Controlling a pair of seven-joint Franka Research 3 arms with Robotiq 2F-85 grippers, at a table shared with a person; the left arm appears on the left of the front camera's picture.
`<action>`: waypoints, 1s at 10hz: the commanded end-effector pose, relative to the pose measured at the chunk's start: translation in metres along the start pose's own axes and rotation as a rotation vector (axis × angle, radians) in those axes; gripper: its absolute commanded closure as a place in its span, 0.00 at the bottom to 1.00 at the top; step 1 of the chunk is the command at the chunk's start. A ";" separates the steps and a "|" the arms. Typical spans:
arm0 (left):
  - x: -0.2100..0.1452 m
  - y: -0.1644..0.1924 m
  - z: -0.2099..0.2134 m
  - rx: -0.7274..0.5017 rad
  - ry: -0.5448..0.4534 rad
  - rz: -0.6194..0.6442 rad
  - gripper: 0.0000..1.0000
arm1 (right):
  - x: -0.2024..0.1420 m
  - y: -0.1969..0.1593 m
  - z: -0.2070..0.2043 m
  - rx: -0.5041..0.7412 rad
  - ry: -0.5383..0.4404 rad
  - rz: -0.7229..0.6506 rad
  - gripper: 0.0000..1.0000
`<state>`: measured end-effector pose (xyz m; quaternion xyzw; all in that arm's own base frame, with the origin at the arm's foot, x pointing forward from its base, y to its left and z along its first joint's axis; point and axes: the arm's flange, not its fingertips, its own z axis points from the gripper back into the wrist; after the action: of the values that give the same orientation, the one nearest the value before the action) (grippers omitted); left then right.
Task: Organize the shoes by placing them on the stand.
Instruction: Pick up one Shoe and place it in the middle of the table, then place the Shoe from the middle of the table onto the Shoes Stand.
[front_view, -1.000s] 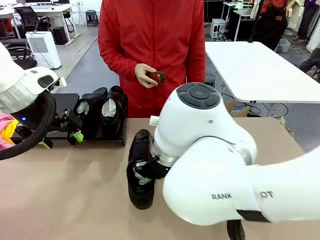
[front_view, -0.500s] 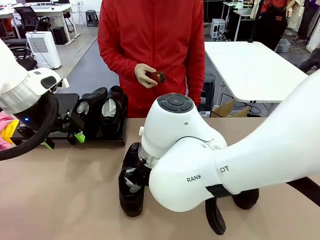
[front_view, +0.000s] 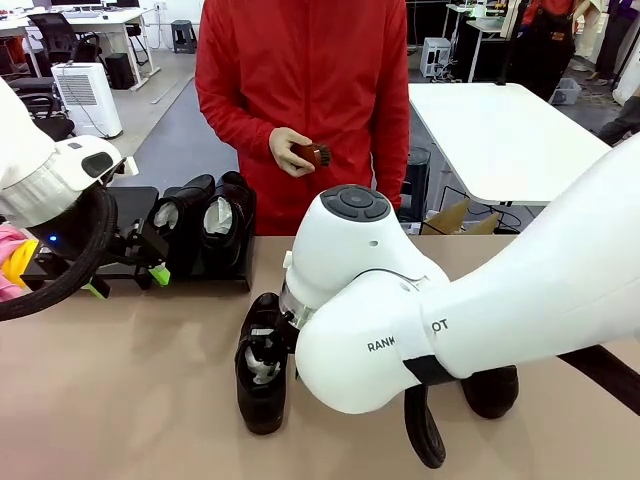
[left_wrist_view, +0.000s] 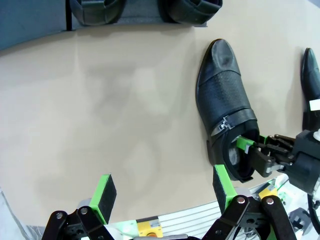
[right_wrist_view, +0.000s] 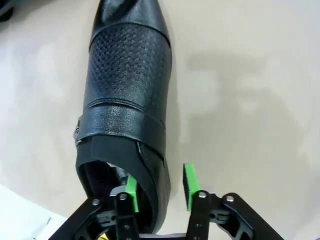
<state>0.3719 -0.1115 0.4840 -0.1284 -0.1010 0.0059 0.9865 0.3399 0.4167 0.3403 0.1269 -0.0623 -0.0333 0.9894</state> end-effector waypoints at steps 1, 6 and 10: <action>0.003 0.000 0.001 0.000 -0.003 -0.010 0.00 | -0.010 -0.011 0.023 0.057 -0.006 -0.044 0.09; 0.003 0.000 0.001 0.000 -0.003 -0.010 0.00 | -0.011 -0.007 0.040 0.064 0.035 -0.075 0.00; 0.003 0.000 0.001 0.000 -0.003 -0.010 0.00 | -0.011 -0.007 0.040 0.064 0.035 -0.075 0.00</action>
<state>0.3724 -0.1117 0.4843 -0.1285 -0.1011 0.0057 0.9865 0.3223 0.3958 0.3762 0.1557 -0.0355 -0.0660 0.9850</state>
